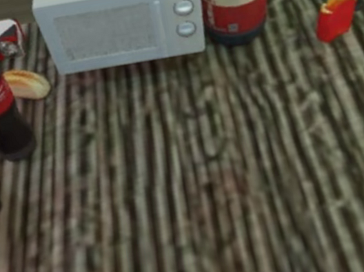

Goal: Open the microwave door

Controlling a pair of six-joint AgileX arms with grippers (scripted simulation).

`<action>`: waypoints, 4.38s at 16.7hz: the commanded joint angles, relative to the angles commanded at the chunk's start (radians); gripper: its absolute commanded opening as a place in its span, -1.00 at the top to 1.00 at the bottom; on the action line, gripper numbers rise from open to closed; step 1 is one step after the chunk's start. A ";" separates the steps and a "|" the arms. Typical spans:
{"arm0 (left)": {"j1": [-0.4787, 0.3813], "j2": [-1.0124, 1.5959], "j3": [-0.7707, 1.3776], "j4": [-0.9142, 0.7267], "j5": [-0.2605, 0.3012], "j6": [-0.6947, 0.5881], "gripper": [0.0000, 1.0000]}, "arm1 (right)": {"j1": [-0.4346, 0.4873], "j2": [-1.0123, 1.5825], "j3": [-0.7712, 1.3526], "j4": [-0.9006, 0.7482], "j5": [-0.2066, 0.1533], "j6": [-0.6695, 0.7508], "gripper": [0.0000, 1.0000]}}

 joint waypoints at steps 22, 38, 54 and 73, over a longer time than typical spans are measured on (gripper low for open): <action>-0.547 1.547 1.077 0.028 -0.489 -0.280 -1.00 | 0.000 0.000 0.000 0.000 0.000 0.000 -1.00; -0.446 1.794 1.298 0.088 -0.399 -0.218 -0.85 | 0.000 0.000 0.000 0.000 0.000 0.000 -1.00; -0.446 1.794 1.298 0.088 -0.399 -0.218 1.00 | 0.000 0.000 0.000 0.000 0.000 0.000 -1.00; -0.448 1.957 1.824 -0.714 -0.224 -0.379 1.00 | 0.000 0.000 0.000 0.000 0.000 0.000 -1.00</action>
